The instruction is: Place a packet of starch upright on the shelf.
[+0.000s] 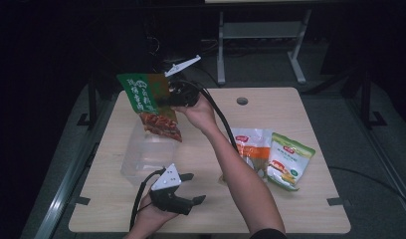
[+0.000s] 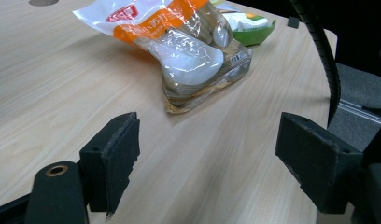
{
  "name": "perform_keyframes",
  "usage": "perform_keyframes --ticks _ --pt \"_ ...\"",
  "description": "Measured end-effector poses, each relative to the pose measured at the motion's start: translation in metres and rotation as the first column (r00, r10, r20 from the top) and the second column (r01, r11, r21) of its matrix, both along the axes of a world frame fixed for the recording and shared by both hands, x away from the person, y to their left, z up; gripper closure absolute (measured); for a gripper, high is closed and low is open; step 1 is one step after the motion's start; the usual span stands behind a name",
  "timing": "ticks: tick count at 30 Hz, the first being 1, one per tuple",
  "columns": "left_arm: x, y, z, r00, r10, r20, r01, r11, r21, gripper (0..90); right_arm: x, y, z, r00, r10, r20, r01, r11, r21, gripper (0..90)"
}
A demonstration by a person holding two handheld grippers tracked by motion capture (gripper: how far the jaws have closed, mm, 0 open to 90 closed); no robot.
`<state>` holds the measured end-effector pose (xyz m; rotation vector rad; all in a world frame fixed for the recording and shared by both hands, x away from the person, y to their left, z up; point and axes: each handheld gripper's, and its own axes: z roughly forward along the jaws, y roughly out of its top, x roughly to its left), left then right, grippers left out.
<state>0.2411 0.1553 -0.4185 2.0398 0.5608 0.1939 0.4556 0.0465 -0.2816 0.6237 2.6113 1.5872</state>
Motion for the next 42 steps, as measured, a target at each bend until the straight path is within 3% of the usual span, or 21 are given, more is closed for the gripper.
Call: perform_keyframes --ticks 16,19,25,42 --pt "0.001 0.001 -0.001 0.9998 -0.01 -0.02 0.009 0.9999 -0.01 22.4 0.01 0.023 -0.026 0.9998 -0.009 -0.019 0.009 1.0 0.003 89.8" --pt "0.001 0.001 -0.001 0.9998 -0.007 -0.019 0.007 0.9998 -0.018 22.5 0.01 0.023 -0.031 0.9996 -0.017 -0.022 0.017 0.999 0.032 89.8" --pt "0.001 0.001 0.0 0.9998 -0.008 -0.02 0.008 0.9999 -0.013 22.5 0.011 0.021 -0.034 0.9993 -0.029 -0.024 0.03 0.998 0.054 89.8" --pt "0.0 0.0 -0.001 0.9996 -0.015 -0.023 0.015 0.9998 -0.012 22.5 0.016 0.02 -0.036 0.9993 -0.037 -0.008 0.037 0.999 0.038 89.7"
